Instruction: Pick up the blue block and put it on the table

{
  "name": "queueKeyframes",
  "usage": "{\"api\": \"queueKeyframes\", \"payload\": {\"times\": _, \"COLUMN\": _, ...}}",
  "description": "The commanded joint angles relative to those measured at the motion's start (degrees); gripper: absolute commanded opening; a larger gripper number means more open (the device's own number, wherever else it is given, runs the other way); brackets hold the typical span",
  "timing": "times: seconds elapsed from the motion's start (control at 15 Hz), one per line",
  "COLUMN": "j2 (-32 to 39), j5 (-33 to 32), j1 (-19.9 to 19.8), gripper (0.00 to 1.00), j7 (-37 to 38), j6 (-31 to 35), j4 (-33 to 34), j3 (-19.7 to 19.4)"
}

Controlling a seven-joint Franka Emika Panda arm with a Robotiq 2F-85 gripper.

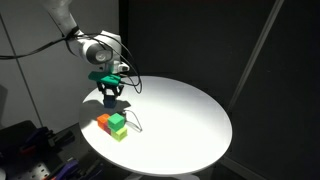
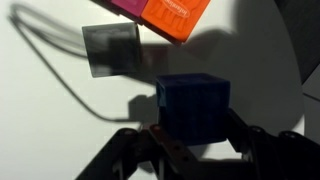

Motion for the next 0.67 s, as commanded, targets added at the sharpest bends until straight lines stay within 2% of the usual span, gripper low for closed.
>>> {"api": "queueKeyframes", "payload": {"times": 0.0, "j2": 1.45, "j5": -1.49, "j1": -0.56, "gripper": 0.33, "j7": 2.70, "j6": 2.33, "j4": 1.17, "j3": 0.82}}
{"api": "queueKeyframes", "payload": {"times": 0.2, "j2": 2.24, "j5": -2.20, "j1": -0.59, "gripper": 0.33, "j7": 3.06, "j6": 3.33, "j4": 1.24, "j3": 0.83}}
{"api": "queueKeyframes", "payload": {"times": 0.27, "j2": 2.42, "j5": -2.44, "j1": -0.64, "gripper": 0.83, "j7": 3.05, "j6": 3.45, "j4": 1.26, "j3": 0.82}}
{"api": "queueKeyframes", "payload": {"times": 0.33, "j2": 2.58, "j5": -2.79, "j1": -0.66, "gripper": 0.83, "j7": 3.05, "j6": 3.39, "j4": 1.28, "j3": 0.80}}
{"api": "queueKeyframes", "payload": {"times": 0.47, "j2": 2.68, "j5": -3.40, "j1": -0.70, "gripper": 0.97, "j7": 3.02, "j6": 3.27, "j4": 1.24, "j3": 0.76}}
{"api": "queueKeyframes", "payload": {"times": 0.6, "j2": 2.61, "j5": -4.14, "j1": -0.67, "gripper": 1.00, "j7": 3.11, "j6": 2.91, "j4": 1.10, "j3": 0.64}}
